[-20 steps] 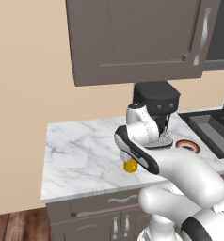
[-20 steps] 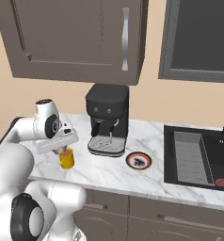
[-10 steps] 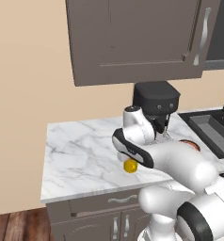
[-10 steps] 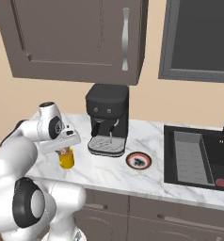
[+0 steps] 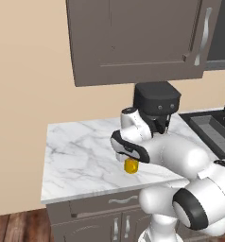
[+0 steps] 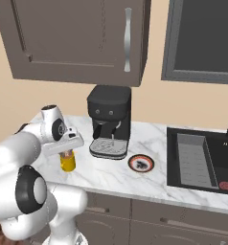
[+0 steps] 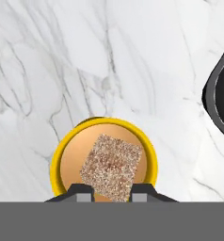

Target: Take a sugar cube from the saucer and place it inside the coffee. Then, grab milk from the fridge and place it next to the coffee on the counter to sweeten the coffee.

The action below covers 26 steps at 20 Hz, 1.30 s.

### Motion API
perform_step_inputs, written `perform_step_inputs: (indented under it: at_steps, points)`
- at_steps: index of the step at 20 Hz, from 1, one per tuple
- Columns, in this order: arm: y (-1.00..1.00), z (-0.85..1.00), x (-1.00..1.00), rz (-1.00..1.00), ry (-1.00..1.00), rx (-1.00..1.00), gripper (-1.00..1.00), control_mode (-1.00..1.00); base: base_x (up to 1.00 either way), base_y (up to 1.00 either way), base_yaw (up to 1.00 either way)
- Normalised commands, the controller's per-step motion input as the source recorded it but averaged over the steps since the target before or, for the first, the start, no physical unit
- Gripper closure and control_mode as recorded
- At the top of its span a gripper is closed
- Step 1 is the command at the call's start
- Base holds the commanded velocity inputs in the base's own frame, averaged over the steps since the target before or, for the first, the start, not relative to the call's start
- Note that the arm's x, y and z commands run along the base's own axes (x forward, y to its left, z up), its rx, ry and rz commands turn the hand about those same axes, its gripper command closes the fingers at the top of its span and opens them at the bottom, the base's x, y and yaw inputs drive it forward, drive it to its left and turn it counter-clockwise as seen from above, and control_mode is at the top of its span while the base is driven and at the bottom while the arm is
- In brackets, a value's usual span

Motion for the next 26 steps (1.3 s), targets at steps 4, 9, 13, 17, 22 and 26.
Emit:
perform_step_inputs:
  at_steps: [4,9,13,17,22,26]
  points:
    - [0.04,-0.13,0.15,-0.04,-0.01,-0.03,1.0,-1.0,0.0,0.0,0.0]
    - [0.02,-0.06,0.07,-0.01,0.0,-0.01,-1.0,-1.0,0.0,0.0,0.0]
    - [0.0,0.0,0.0,0.0,0.0,0.0,-1.0,-1.0,0.0,0.0,0.0]
    - [0.0,0.01,-0.04,0.0,-0.04,0.0,-1.0,-1.0,0.0,0.0,0.0]
    - [0.0,0.0,-0.04,0.0,-0.05,0.0,-1.0,-1.0,0.0,0.0,0.0]
    - [0.0,0.0,0.0,0.0,-0.04,0.0,1.0,-1.0,0.0,0.0,0.0]
